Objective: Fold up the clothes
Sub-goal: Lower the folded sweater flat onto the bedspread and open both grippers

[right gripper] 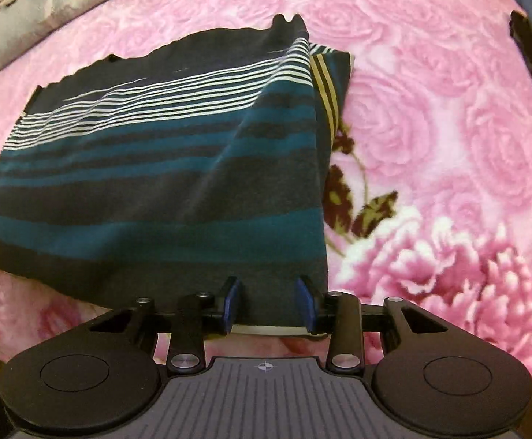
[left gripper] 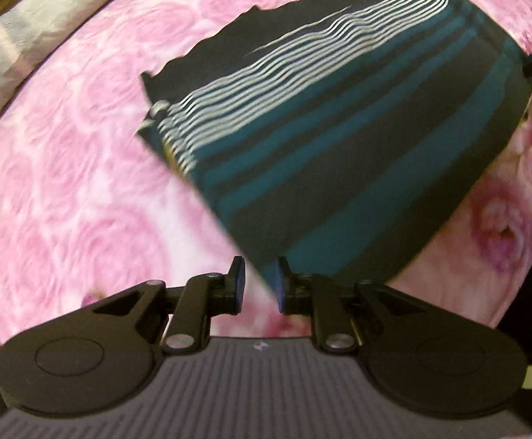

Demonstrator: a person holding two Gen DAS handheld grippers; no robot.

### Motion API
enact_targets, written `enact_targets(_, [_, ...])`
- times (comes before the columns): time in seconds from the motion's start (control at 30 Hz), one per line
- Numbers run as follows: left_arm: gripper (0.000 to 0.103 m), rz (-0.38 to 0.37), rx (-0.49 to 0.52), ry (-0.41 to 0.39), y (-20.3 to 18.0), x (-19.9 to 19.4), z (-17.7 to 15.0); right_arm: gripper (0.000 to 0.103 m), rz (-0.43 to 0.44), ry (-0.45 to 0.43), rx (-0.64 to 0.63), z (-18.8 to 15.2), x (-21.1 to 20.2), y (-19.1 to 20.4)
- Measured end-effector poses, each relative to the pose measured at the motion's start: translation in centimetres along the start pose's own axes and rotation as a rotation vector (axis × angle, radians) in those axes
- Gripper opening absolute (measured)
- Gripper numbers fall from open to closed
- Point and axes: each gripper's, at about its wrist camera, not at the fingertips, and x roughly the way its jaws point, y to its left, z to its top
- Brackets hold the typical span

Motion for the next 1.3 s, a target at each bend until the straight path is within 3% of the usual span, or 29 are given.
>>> enact_targets(0.03, [0.014,-0.015,0.017,-0.045,-0.3,-0.9,-0.6,0.039,-0.008,-0.011,-0.002,0.1,-0.4,0.7])
enact_targets(0.1, [0.014,-0.049,0.065,-0.116,-1.0,-2.2,-1.4,0.056,0.022,-0.057,0.018,0.3,-1.3,2.3])
enact_targets(0.13, [0.014,-0.073,0.102,-0.124,-1.6,-2.0,-1.7,0.07,0.034,-0.093,0.029,0.4,-1.8,3.3])
enact_targets(0.17, [0.014,-0.099,0.139,-0.13,-2.1,-1.8,-1.9,0.073,0.047,-0.125,0.039,0.5,-2.2,4.4])
enact_targets(0.3, [0.015,-0.15,0.243,-0.113,-3.3,0.4,-2.5,0.073,0.116,-0.14,0.063,0.5,-0.3,9.5])
enact_targets(0.4, [0.016,-0.15,0.261,-0.082,-2.3,0.8,-3.0,0.073,0.121,-0.072,0.057,0.3,2.6,12.3])
enact_targets(0.47, [0.019,-0.146,0.261,-0.067,-1.3,0.4,-3.5,0.073,0.041,0.048,0.081,0.1,4.7,12.8])
enact_targets(0.6, [0.019,-0.138,0.263,-0.038,0.8,-0.6,-4.4,0.073,-0.038,0.038,0.155,-0.6,2.6,12.5])
enact_targets(0.7, [0.019,-0.126,0.255,-0.064,2.1,-2.2,-4.3,0.073,-0.064,0.014,0.217,-1.0,0.1,13.1])
enact_targets(0.9, [0.019,-0.134,0.275,-0.131,3.1,-4.8,-2.3,0.073,-0.028,-0.066,0.31,-1.2,-4.1,15.9])
enact_targets(1.0, [0.024,-0.146,0.283,-0.165,2.8,-5.6,-0.8,0.076,-0.016,-0.069,0.318,-1.5,-5.1,17.3])
enact_targets(1.07, [0.027,-0.154,0.285,-0.181,2.4,-5.9,0.2,0.091,-0.008,-0.066,0.318,-1.9,-5.7,17.6])
enact_targets(1.3, [0.027,-0.163,0.294,-0.174,-0.1,-6.0,2.4,0.091,0.015,-0.031,0.312,-3.3,-6.9,16.4])
